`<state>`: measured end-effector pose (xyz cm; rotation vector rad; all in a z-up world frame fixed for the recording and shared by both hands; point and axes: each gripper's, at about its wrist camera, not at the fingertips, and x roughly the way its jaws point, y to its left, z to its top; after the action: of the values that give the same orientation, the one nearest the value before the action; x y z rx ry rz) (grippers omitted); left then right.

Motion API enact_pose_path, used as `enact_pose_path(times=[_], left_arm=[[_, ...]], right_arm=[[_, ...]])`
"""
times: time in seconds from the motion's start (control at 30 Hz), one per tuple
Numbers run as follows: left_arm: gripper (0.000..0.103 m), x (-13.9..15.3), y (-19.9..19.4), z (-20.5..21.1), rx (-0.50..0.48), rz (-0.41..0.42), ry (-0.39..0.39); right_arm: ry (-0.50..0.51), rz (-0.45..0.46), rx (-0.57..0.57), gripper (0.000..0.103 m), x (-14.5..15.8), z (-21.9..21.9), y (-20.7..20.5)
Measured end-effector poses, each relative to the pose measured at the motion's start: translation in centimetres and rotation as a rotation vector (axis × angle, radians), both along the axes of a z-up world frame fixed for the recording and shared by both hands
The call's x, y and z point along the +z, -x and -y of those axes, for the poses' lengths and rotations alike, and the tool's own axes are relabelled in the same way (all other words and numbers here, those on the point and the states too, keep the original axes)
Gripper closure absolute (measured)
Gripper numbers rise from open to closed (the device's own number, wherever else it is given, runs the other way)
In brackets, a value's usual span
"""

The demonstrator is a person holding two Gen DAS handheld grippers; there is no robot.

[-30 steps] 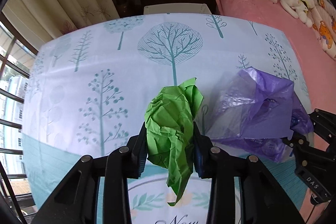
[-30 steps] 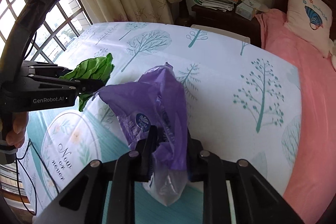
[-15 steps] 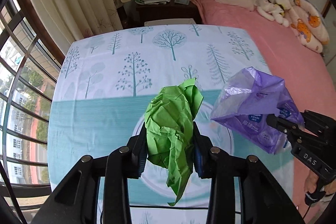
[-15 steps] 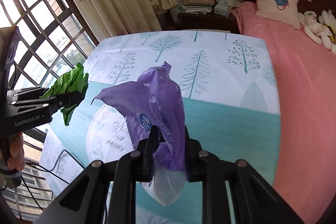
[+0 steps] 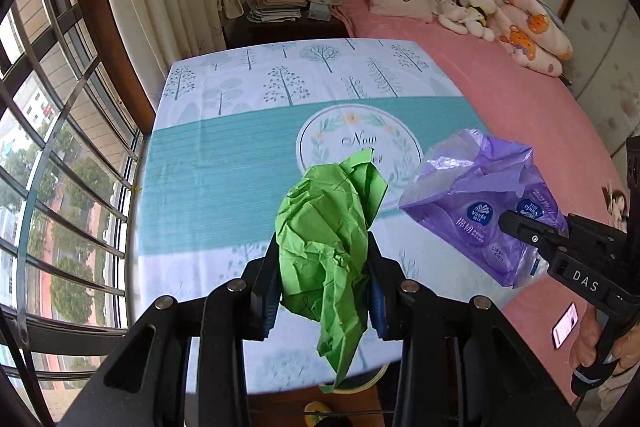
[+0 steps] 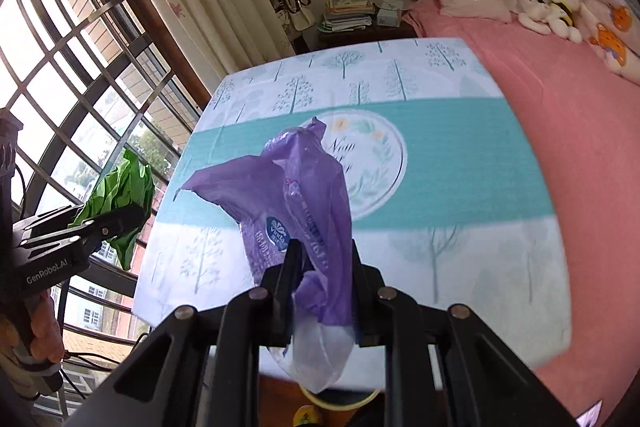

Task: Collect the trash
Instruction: 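Carry the green paper and purple bag down over the bin and open both tools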

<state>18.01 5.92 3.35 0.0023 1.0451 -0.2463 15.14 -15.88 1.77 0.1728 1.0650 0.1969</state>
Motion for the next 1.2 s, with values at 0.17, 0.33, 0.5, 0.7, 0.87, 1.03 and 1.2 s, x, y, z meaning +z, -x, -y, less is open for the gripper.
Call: enact_pose_path(times=[0.17, 0.33, 0.5, 0.7, 0.87, 1.03, 1.2], left_arm=[[0.069, -0.8, 5.1, -2.0, -0.058, -0.003, 0.001], [0.069, -2.6, 8.7, -2.6, -0.102, -0.035, -0.009], [0.069, -4.9, 12.3, -2.2, -0.134, -0.088, -0.017], [0.069, -8.4, 15.1, -1.1, -0.153, -0.153, -0.031], [0.069, -12.7, 17.5, 0.3, -0.163, -0.227, -0.044], [0.069, -17.5, 19.1, 1.9, -0.160, -0.274, -0.060], [0.069, -23.3, 20.0, 3.5, -0.127, -0.322, -0.060]], right_arm=[[0.008, -0.032, -0.033, 0.083, -0.5, -3.1, 5.4], [0.024, -0.081, -0.056, 0.083, -1.5, -4.8, 9.8], [0.032, -0.161, -0.086, 0.083, -3.5, -4.7, 13.2], [0.038, -0.252, -0.128, 0.083, -6.9, -3.7, 16.4], [0.043, -0.316, -0.168, 0.083, -10.5, -2.7, 18.5], [0.053, -0.376, -0.203, 0.083, -16.2, -1.4, 20.0], [0.066, -0.421, -0.223, 0.083, -22.2, -0.5, 20.7]])
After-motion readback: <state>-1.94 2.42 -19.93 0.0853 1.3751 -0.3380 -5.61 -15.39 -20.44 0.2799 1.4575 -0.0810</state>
